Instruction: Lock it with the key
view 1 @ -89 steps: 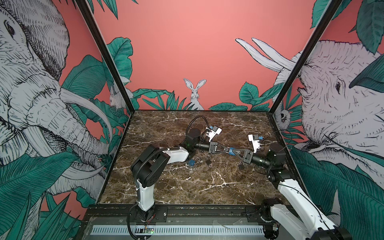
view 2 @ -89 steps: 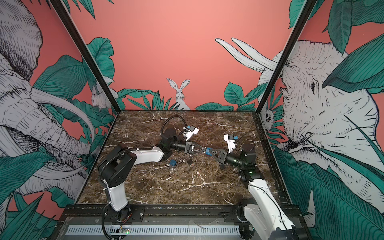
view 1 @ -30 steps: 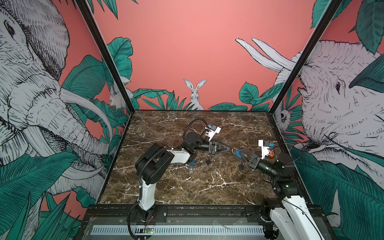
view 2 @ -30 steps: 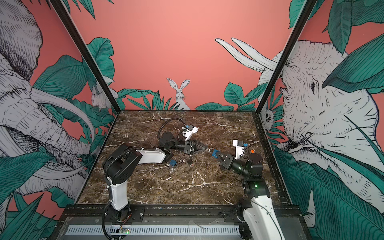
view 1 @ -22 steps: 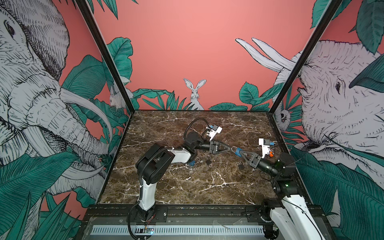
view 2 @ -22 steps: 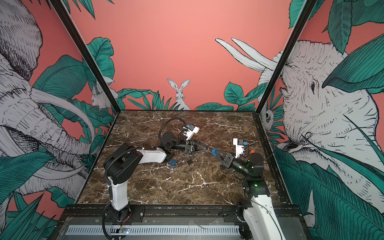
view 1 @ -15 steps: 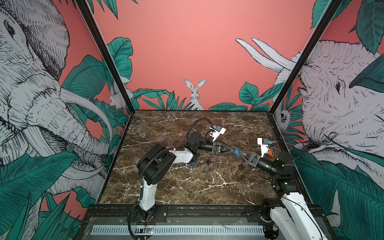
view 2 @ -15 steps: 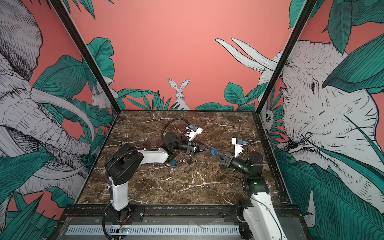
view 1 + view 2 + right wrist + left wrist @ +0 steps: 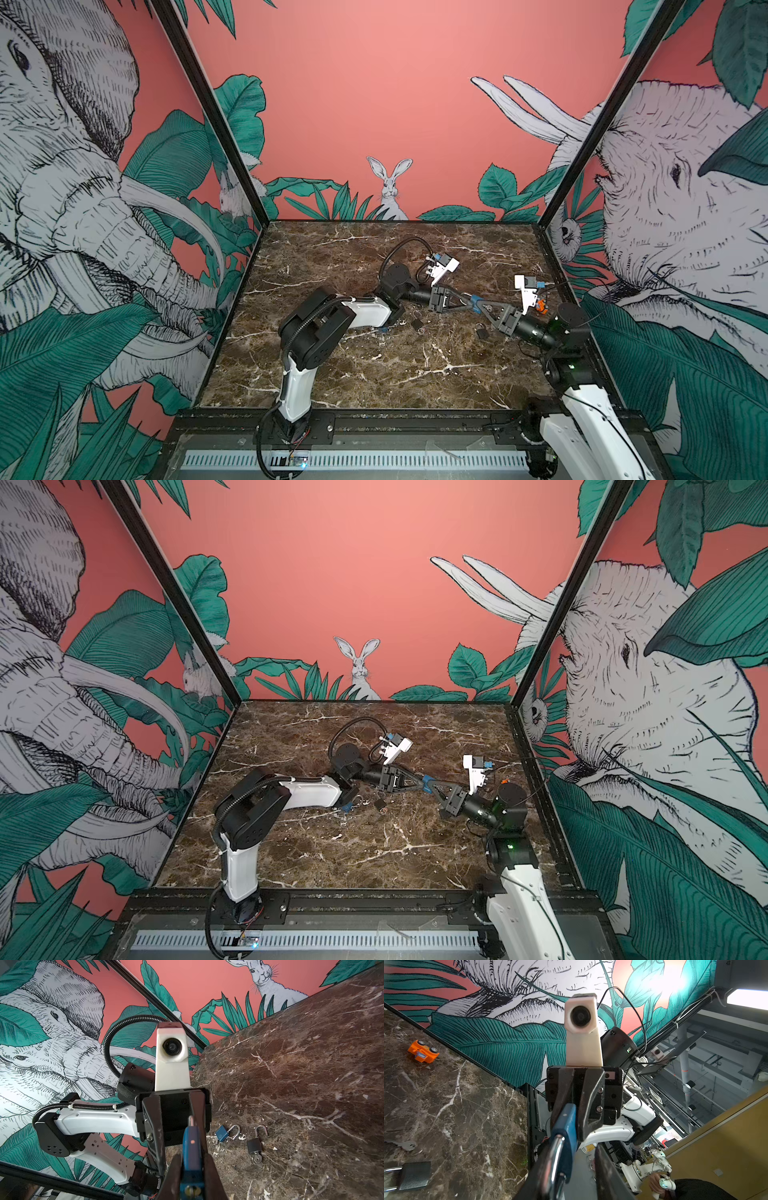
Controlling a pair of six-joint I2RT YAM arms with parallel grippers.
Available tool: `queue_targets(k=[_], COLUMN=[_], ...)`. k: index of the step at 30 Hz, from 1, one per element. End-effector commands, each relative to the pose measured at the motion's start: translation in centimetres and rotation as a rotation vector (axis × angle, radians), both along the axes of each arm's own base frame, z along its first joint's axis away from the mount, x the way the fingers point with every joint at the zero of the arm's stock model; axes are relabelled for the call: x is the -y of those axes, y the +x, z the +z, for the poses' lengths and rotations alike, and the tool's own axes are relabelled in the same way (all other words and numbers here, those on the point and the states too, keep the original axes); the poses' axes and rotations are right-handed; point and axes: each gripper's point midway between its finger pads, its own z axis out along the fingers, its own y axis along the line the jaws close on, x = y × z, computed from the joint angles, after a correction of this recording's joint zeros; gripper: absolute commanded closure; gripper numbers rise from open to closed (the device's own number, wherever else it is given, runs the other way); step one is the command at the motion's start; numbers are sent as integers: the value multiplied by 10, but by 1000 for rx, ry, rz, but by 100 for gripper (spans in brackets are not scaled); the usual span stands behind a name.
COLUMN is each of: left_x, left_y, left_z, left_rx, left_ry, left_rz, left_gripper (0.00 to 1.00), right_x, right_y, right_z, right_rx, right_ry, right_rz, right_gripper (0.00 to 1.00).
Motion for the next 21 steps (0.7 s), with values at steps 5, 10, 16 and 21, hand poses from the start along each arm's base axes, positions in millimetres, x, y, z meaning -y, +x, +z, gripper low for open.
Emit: queue_targets(k=[5, 10, 16, 21], left_x=[1, 2, 2, 3], left_y=[-8, -8, -9, -9], left_z=[15, 17, 19, 19], left_rx=[45, 45, 44, 42], left_ry=[-40, -43, -45, -45], left_rz=[-37, -37, -41, -41], left_gripper=[70, 73, 73, 73], right_x=[-1, -1, -2, -2], right_y=[-1, -1, -2, -2], right_z=[21, 17, 13, 8], right_rx=[102, 92, 87, 79], right_ry=[1, 0, -2, -1], right_rz=[13, 21, 28, 28], right_gripper=[100, 100, 100, 100])
